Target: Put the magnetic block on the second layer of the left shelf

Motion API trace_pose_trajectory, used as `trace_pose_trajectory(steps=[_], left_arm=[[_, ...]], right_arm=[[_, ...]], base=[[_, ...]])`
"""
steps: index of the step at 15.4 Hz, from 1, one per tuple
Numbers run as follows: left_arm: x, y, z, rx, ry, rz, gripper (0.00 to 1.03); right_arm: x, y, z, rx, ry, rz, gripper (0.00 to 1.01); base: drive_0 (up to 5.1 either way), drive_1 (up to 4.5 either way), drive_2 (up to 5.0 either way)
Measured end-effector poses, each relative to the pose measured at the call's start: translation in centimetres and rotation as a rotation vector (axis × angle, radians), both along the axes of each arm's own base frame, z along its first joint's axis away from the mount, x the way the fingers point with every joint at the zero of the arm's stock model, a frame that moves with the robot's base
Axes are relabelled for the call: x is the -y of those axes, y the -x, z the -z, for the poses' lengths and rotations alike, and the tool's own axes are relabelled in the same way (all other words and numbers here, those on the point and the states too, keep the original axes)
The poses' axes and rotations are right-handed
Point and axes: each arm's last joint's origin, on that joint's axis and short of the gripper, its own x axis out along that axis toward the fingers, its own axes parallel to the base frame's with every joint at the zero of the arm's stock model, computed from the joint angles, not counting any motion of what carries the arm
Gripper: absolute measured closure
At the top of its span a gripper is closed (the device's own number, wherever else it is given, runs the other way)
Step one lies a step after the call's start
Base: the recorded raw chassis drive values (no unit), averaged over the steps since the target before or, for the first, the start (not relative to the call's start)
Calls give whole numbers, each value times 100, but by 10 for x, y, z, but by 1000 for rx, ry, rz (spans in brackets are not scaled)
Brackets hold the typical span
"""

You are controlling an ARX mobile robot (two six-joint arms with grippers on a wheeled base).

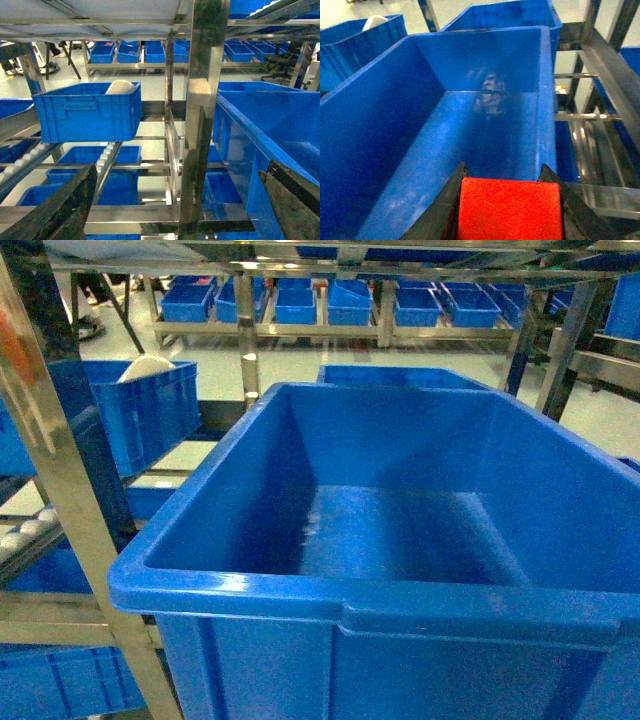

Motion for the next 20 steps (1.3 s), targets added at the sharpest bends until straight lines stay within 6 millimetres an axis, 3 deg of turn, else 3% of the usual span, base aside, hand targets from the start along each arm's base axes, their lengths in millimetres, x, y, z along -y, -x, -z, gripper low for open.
trace_pose_trajectory(steps=[3, 6, 10, 11, 13, 16, 17, 19, 20], left_arm=[[0, 0, 0, 0, 0, 0, 5], [0, 0, 0, 0, 0, 0, 5], [0, 0, 0, 0, 0, 0, 5], [0, 0, 0, 0, 0, 0, 5], [0, 0, 0, 0, 0, 0, 5], [0, 0, 0, 0, 0, 0, 5], [0, 0, 0, 0, 0, 0, 5], [0, 0, 0, 0, 0, 0, 5], [0, 0, 0, 0, 0, 0, 5]], right_arm=[[-17, -40, 15, 0, -36, -22, 67], [-40, -95, 28, -59, 13, -22, 67], [-51, -114, 41, -48, 33, -28, 67], [-58, -114, 42, -14, 38, -34, 59], [-63, -94, 31, 101, 69, -31, 32], [-40, -58, 0, 178, 171, 50, 1], [-29, -44, -8, 186, 191, 82, 2], [2, 7, -12, 135, 206, 147, 3], [10, 23, -13, 120, 199, 151, 3]], base=[[0, 0, 0], [0, 0, 0], [0, 0, 0], [0, 0, 0], [0, 0, 0], [0, 0, 0], [0, 0, 0], [0, 0, 0], [0, 0, 0]])
